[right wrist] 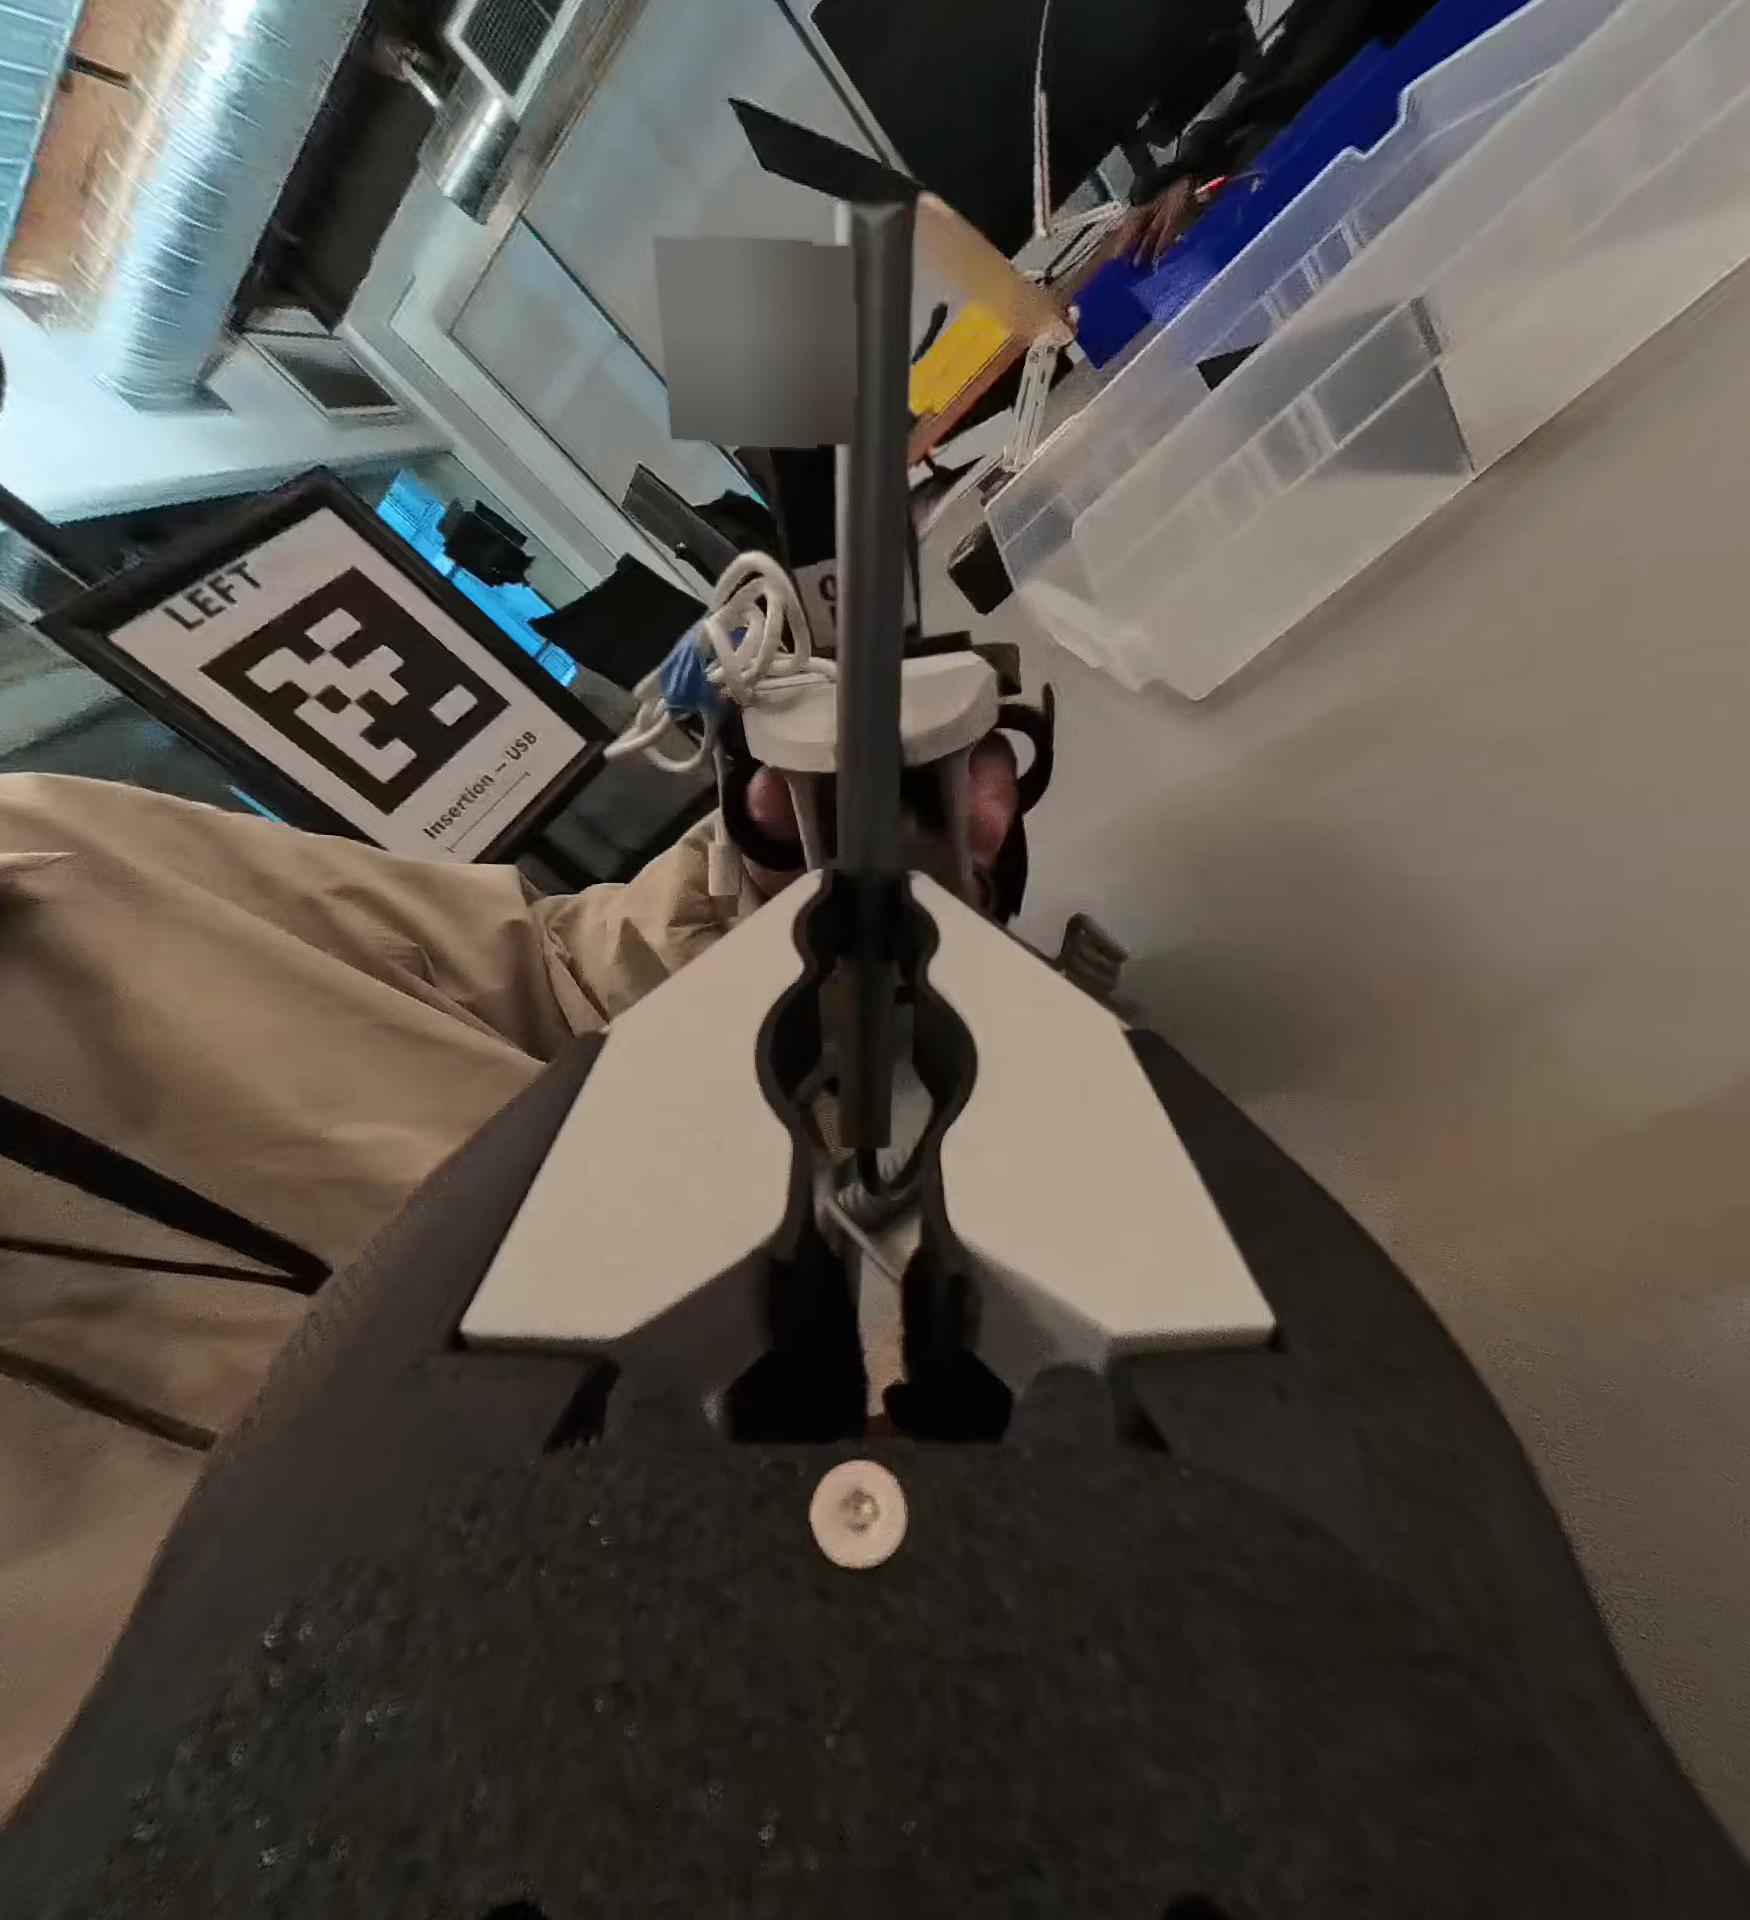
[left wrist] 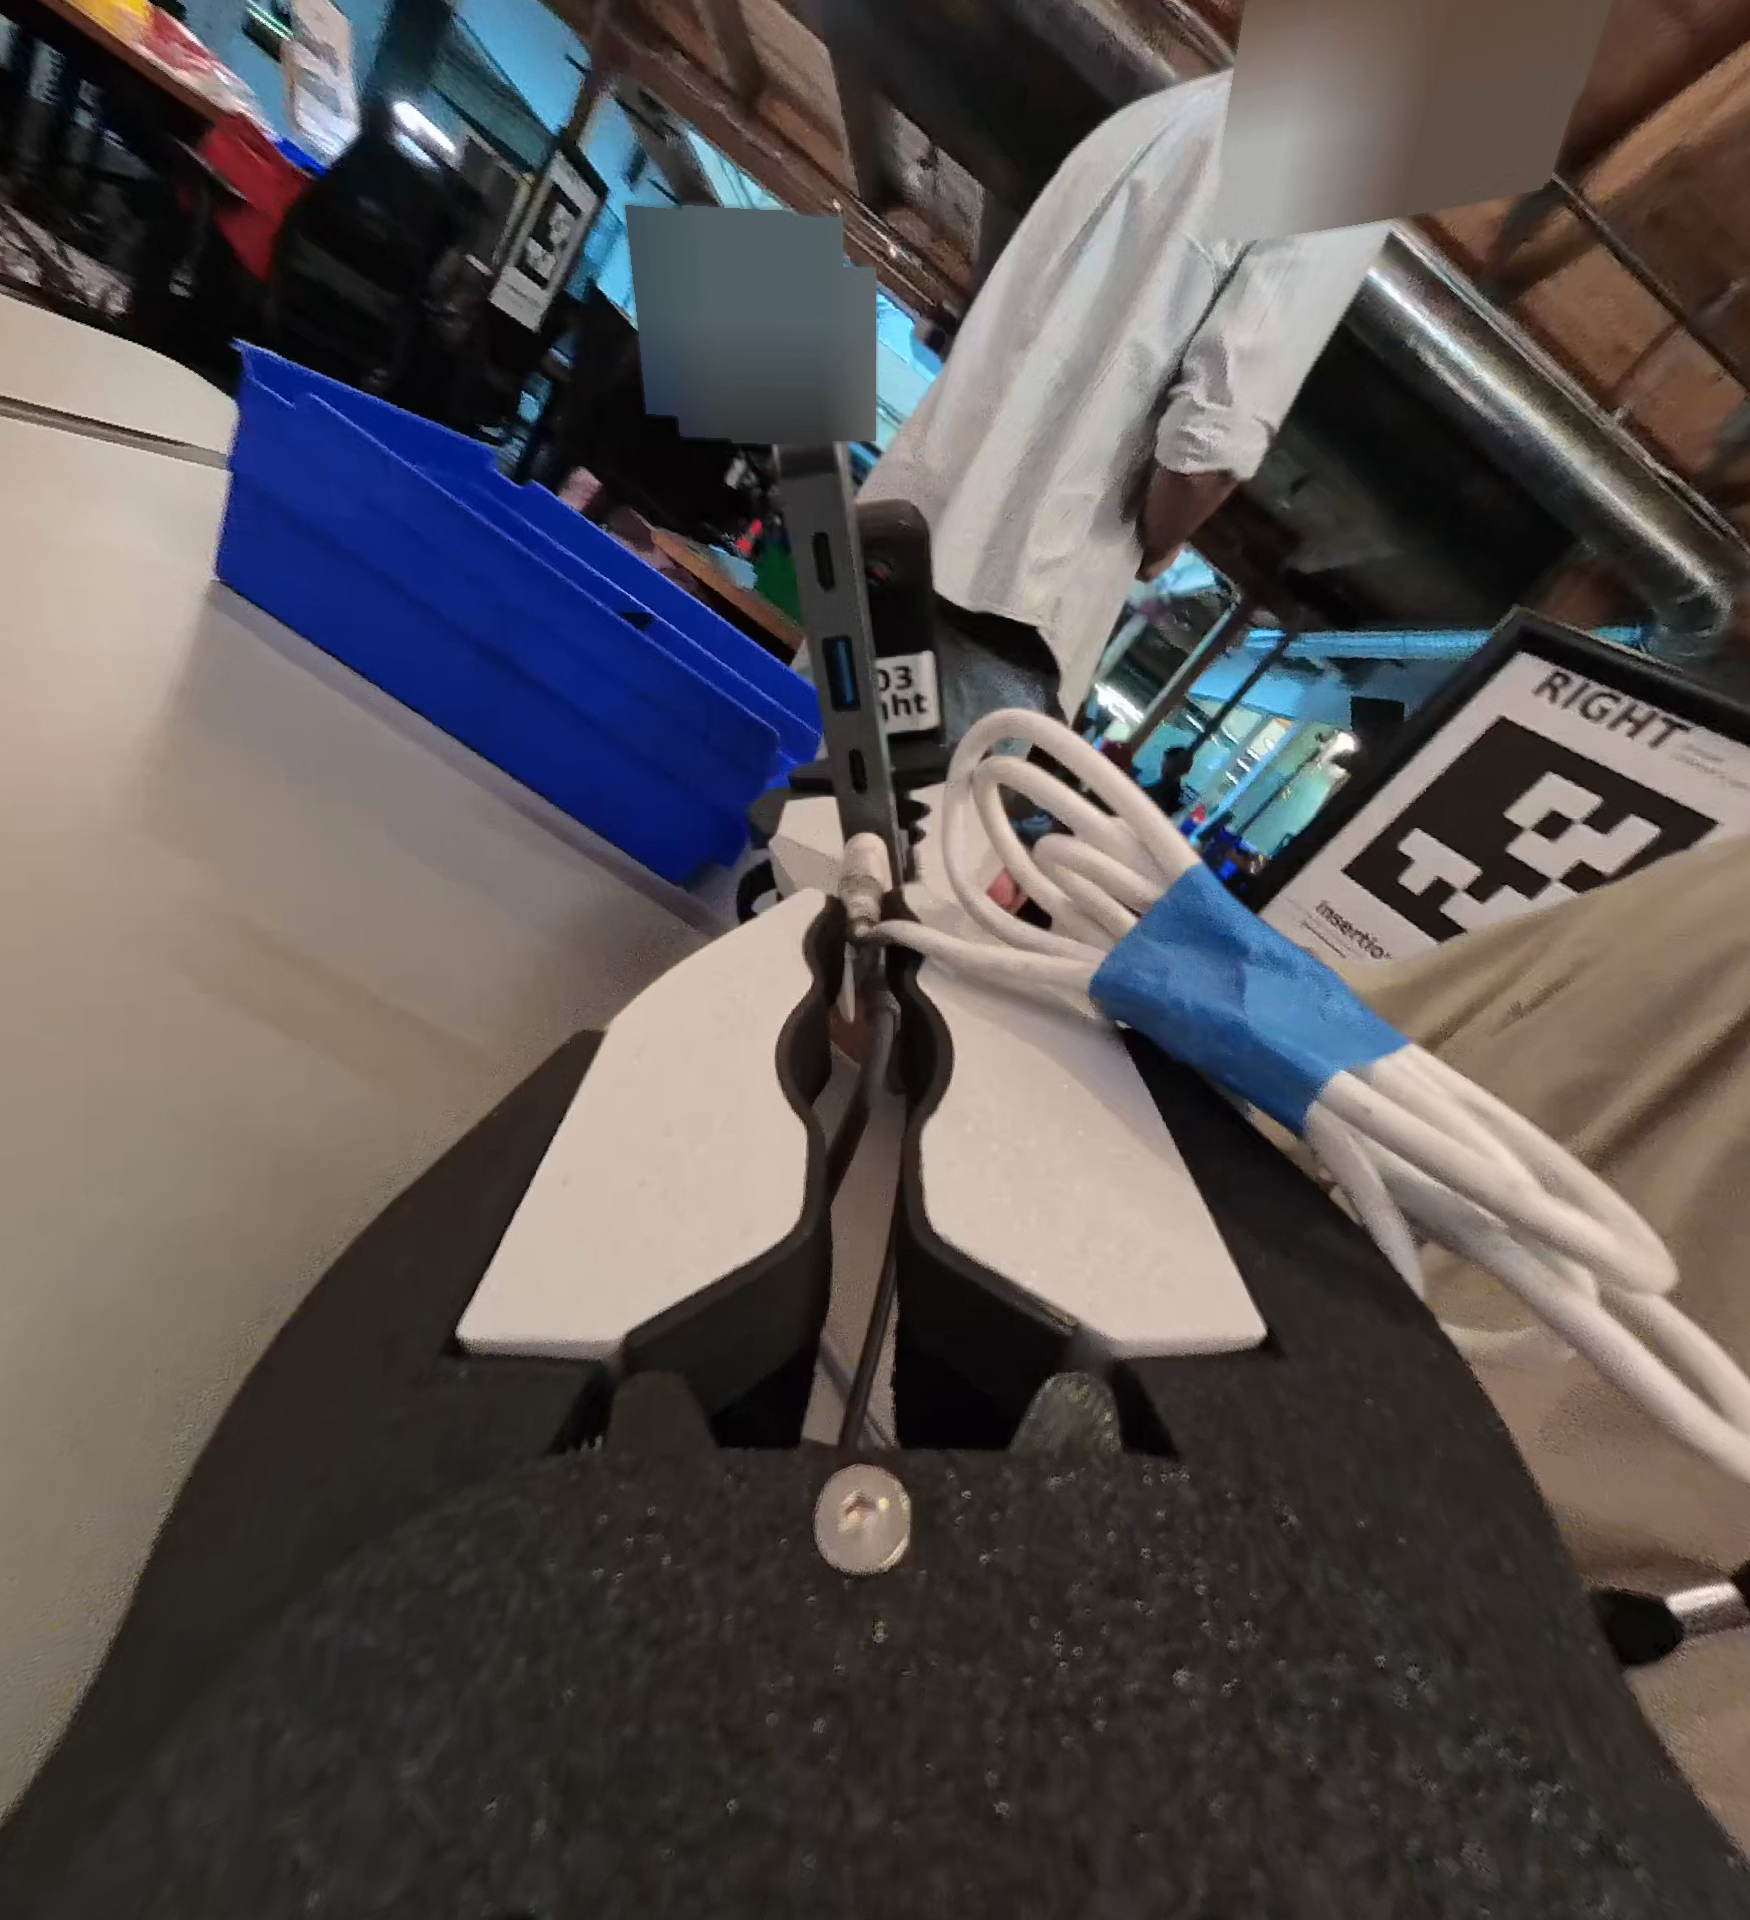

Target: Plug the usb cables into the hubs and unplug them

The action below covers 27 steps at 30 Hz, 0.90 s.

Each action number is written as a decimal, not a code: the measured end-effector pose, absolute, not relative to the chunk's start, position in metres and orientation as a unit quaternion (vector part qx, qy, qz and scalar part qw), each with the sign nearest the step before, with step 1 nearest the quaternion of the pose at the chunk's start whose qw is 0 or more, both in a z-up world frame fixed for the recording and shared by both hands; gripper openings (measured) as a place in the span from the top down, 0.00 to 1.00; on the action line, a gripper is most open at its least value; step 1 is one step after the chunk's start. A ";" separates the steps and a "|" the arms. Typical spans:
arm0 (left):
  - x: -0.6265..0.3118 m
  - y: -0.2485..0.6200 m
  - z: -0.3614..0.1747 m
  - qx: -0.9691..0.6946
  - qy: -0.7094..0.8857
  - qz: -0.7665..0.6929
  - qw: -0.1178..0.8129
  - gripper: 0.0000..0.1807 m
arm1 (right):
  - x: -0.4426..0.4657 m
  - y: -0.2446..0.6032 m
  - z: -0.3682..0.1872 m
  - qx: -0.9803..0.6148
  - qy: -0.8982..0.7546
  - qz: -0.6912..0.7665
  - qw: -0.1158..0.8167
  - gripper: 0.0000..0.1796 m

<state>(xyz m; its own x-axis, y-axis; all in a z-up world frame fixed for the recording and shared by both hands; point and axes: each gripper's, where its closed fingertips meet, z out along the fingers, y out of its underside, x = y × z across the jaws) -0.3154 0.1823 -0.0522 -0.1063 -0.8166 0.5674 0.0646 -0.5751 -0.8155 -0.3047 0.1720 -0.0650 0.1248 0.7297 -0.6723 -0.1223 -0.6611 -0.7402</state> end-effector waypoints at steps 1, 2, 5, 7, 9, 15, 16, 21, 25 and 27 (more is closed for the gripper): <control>-0.316 0.181 -0.053 -0.581 0.333 -0.663 0.335 0.96 | -0.305 0.172 -0.066 -0.668 -0.234 0.614 0.350 0.95; -0.316 0.179 -0.053 -0.579 0.345 -0.657 0.337 0.96 | -0.305 0.171 -0.065 -0.662 -0.234 0.621 0.349 0.95; -0.316 0.178 -0.064 -0.600 0.373 -0.625 0.332 0.89 | -0.300 0.175 -0.060 -0.652 -0.210 0.636 0.355 0.95; -0.315 0.175 -0.064 -0.594 0.376 -0.631 0.329 0.90 | -0.300 0.175 -0.061 -0.655 -0.215 0.631 0.355 0.95; -0.314 0.172 -0.064 -0.591 0.383 -0.629 0.329 0.95 | -0.300 0.176 -0.061 -0.659 -0.213 0.626 0.359 0.95; -0.315 0.169 -0.066 -0.588 0.388 -0.637 0.313 0.97 | -0.302 0.174 -0.063 -0.660 -0.215 0.628 0.352 0.95; -0.315 0.168 -0.064 -0.586 0.390 -0.637 0.313 0.97 | -0.302 0.173 -0.063 -0.657 -0.216 0.632 0.350 0.95; -0.316 0.164 -0.066 -0.587 0.407 -0.631 0.301 0.97 | -0.303 0.167 -0.065 -0.670 -0.236 0.617 0.339 0.95; -0.313 0.162 -0.070 -0.592 0.413 -0.626 0.293 0.96 | -0.300 0.166 -0.068 -0.673 -0.232 0.626 0.319 0.95; -0.313 0.163 -0.076 -0.603 0.425 -0.608 0.294 0.97 | -0.301 0.167 -0.075 -0.684 -0.229 0.618 0.312 0.95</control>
<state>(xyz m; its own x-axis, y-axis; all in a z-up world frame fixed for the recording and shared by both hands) -0.3131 0.1629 -0.0762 -0.0998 -0.8701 0.4826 -0.1556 -0.4654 -0.8713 -0.3006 0.1673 -0.0745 0.1310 0.6989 -0.7031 -0.0729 -0.7005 -0.7099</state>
